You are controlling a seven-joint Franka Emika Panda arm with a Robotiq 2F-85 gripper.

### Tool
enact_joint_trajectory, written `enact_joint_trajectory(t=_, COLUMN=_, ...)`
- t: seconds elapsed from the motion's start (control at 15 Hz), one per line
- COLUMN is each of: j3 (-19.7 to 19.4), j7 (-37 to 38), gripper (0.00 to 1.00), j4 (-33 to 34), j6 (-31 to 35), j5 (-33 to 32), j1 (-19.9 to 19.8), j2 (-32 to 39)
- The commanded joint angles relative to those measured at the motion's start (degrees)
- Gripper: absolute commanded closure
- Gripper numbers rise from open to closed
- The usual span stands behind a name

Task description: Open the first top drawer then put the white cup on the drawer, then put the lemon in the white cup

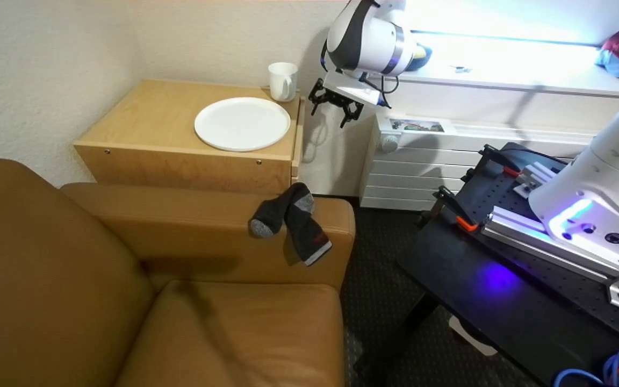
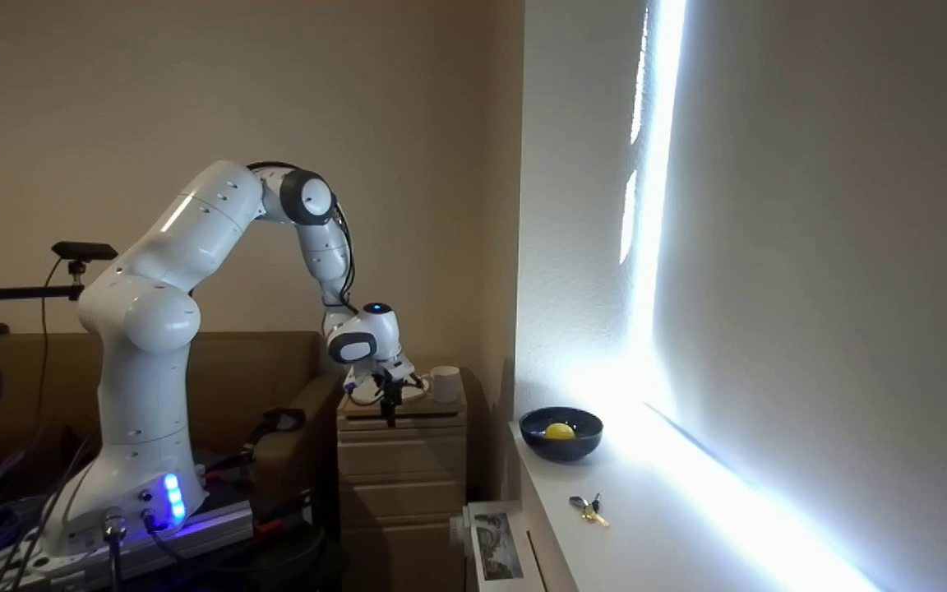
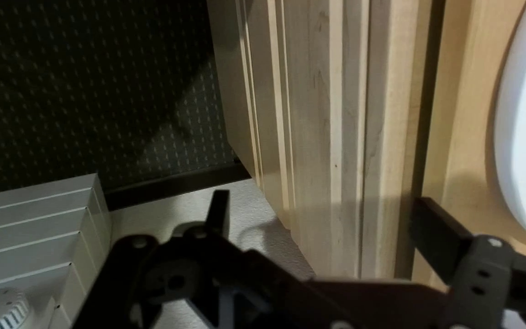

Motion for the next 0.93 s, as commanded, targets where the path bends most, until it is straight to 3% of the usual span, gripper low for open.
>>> enact_joint_trajectory(t=0.0, j3=0.28, j7=0.19, gripper=0.00, j4=6.76, j6=2.26, j5=0.00, j1=-1.13, j2=7.14)
enact_joint_trajectory(t=0.27, j3=1.04, j7=0.91, gripper=0.00, j4=13.15, j6=2.16, j5=-0.54, j1=-2.21, j2=12.36)
enact_joint_trajectory(t=0.6, j3=6.17, j7=-1.83, gripper=0.00, j4=18.95, j6=1.97, j5=-0.53, j1=-8.04, j2=15.95)
enact_joint_trajectory(t=0.87, j3=8.66, j7=-4.16, gripper=0.00, j4=20.62, j6=0.30, j5=-1.85, j1=-10.49, j2=18.52)
